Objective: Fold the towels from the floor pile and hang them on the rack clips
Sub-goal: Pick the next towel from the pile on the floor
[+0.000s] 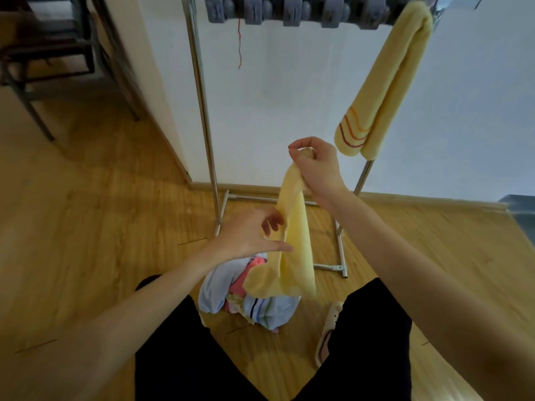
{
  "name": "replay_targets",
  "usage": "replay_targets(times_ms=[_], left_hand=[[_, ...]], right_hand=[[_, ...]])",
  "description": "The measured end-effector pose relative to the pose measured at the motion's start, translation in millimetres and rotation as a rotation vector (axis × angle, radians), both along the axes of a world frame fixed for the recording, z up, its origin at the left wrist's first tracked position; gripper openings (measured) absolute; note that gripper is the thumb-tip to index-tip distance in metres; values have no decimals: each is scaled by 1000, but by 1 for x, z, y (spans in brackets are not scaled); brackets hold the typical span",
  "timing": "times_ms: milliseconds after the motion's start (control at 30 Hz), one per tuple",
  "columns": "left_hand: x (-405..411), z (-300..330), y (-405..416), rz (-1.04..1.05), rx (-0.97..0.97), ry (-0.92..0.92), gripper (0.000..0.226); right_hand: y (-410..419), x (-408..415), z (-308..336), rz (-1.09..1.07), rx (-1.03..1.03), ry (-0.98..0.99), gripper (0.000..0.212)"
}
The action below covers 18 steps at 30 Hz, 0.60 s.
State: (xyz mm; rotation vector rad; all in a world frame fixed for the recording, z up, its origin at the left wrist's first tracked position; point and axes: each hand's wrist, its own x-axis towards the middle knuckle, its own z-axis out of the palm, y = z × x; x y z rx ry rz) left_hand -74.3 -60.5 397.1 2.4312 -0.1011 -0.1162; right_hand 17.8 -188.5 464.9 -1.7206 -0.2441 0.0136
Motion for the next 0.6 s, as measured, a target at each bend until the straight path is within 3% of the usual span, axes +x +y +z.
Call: replay_targets(times_ms=[133, 433, 600], left_hand=[[-3, -5, -3, 121, 134, -211, 31], [3, 5, 29, 359, -430, -229, 9], [4, 17, 24, 501, -638, -198, 12]], right_hand=[[8, -2, 3, 10, 82, 49, 15], [-23, 21, -19, -160, 91, 233, 11], [-38, 11, -42, -55, 111, 428, 9]])
